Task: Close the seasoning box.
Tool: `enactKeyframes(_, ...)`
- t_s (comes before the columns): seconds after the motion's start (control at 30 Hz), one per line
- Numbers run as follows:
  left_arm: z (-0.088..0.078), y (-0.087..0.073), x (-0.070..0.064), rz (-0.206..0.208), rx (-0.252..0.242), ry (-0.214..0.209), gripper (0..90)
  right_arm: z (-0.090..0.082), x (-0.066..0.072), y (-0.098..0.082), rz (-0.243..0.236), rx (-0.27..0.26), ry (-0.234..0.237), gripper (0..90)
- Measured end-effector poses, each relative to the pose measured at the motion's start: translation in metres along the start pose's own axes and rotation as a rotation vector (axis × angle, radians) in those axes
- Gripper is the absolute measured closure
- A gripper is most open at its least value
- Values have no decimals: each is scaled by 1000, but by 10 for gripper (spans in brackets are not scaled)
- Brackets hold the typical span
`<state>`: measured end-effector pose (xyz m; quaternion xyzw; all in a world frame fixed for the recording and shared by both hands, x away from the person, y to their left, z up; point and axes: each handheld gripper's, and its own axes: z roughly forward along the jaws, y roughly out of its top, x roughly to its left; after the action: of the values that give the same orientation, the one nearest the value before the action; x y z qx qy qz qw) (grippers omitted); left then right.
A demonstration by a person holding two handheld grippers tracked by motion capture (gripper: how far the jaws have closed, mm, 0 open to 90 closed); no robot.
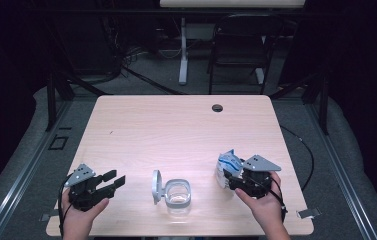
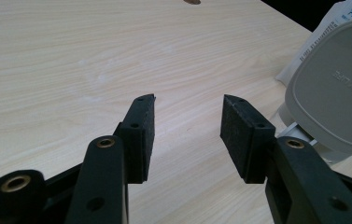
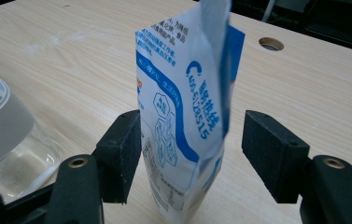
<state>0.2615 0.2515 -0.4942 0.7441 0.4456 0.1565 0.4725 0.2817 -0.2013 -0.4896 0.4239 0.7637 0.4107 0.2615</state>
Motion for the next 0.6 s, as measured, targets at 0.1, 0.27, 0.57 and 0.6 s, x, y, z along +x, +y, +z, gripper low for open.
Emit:
enactKeyframes(0.1,0,0,1,-2,2,0,555,5,1,-2,1,-3,-2,374)
enactKeyframes(0.27,0,-1,2,-5,1,-2,555,10,2,-6,3,6,3,374)
enactKeyframes(0.57,1,-3,4,-12,10,0,555,16,3,-14,-9,-4,-1,373)
enactKeyframes(0.6,1,-3,5,-12,13,1,555,16,3,-15,-11,-4,2,370)
